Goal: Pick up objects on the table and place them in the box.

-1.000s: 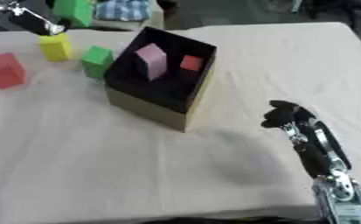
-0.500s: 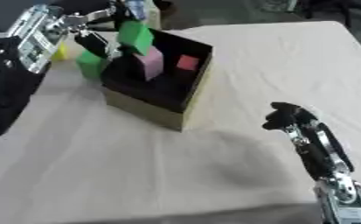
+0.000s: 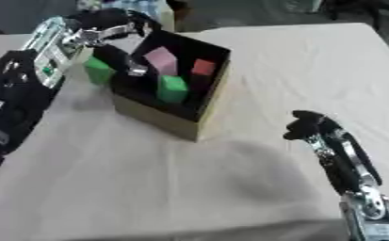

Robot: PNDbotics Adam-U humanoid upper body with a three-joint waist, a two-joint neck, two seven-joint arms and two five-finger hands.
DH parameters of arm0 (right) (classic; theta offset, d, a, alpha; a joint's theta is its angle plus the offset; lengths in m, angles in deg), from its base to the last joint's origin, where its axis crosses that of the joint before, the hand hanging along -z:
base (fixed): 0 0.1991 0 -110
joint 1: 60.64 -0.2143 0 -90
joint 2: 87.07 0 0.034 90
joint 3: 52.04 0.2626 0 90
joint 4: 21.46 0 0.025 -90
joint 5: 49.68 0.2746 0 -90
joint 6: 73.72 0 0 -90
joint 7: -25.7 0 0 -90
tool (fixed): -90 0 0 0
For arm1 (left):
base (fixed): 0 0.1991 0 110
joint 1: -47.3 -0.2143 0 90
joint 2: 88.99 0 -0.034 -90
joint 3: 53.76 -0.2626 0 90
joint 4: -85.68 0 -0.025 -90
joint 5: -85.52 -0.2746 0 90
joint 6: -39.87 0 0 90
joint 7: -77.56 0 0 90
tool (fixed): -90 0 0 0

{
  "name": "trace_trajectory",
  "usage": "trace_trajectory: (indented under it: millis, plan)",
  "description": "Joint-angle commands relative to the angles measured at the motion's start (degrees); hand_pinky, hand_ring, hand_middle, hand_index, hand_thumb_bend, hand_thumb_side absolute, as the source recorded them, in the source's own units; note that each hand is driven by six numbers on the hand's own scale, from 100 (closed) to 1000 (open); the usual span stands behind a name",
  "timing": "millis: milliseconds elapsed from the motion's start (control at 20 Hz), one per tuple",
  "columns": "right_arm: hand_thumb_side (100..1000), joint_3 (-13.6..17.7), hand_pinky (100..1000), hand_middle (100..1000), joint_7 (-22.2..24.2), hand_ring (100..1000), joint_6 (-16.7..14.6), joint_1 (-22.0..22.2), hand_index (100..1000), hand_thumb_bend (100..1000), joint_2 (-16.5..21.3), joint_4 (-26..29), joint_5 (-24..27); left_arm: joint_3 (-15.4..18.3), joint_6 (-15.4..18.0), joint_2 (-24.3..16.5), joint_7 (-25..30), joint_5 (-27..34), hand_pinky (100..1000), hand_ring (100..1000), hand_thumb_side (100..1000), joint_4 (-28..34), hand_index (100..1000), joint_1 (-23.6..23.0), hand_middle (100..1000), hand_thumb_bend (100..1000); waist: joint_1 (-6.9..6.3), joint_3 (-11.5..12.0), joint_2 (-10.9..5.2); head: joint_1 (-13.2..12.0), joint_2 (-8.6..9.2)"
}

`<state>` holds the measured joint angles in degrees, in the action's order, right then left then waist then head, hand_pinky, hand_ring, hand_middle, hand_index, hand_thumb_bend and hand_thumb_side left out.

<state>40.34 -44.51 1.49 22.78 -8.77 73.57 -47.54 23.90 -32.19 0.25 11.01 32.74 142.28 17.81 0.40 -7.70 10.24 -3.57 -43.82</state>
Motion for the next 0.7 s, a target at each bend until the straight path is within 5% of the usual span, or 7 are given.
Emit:
trace_trajectory:
  millis: [50,400,700]
  plan:
    - [674,0.1,682,596,0.0,604,-0.1,-0.5,794,100,0.6,0.6,0.0,2.0,-1.7,-3.6,-1.9,-1.4,850,789,717,2.4,961,0.6,868,567,-0.11,0.2,-1.79,0.2,-0.27]
    - [677,0.4,683,596,-0.3,604,-0.1,-0.3,794,100,0.7,0.4,-0.2,7.7,-8.0,-9.9,-1.9,-7.4,829,773,561,-1.7,924,-0.9,831,517,-0.21,0.8,-1.91,0.6,-0.19]
    - [677,0.5,683,596,-0.4,605,-0.1,-0.2,794,100,0.8,0.3,-0.3,12.3,-12.8,-13.3,-3.8,-13.5,835,787,562,-9.1,932,-2.0,854,548,-0.31,1.0,-1.93,1.0,-0.23]
